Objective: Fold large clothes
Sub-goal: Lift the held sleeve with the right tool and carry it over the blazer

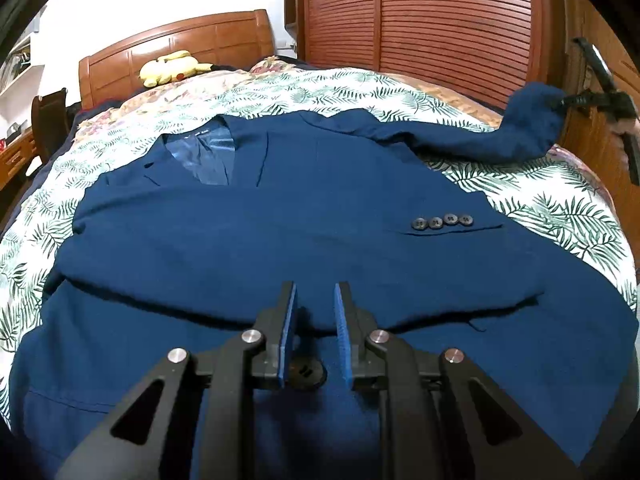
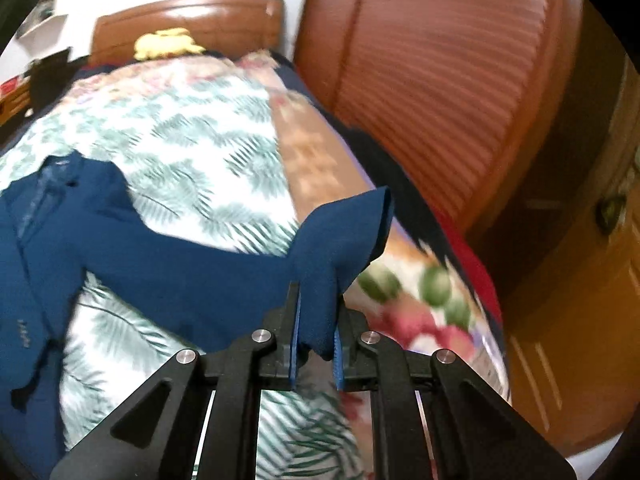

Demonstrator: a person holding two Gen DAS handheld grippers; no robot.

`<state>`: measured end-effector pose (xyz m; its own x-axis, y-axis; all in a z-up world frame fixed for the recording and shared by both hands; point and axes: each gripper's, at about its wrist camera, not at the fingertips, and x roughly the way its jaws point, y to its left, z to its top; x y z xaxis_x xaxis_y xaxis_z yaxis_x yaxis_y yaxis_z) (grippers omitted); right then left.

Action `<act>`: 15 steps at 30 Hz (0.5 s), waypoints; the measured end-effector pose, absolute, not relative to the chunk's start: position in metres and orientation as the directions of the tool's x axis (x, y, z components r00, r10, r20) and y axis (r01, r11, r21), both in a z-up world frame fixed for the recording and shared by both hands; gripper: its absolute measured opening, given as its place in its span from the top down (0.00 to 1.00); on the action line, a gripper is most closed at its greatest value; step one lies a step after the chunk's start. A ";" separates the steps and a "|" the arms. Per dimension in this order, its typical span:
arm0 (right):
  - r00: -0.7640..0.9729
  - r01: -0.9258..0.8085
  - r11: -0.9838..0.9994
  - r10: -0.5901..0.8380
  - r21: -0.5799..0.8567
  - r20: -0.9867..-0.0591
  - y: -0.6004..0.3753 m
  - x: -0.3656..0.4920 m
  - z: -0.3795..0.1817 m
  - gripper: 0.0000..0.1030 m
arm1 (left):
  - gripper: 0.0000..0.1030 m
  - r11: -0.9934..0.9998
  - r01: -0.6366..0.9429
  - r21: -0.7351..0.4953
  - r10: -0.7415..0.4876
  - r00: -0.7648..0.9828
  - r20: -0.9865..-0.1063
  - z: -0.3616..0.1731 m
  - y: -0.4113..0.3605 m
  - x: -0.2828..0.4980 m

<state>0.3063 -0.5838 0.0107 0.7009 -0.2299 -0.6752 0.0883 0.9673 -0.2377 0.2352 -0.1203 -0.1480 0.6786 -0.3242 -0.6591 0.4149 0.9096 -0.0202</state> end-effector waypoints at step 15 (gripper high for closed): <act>0.797 -0.137 0.945 -0.073 -0.297 -0.599 -0.437 0.292 0.071 0.91 | 0.84 0.909 0.415 -0.033 -0.350 0.720 -0.600 -0.108 -0.082 0.201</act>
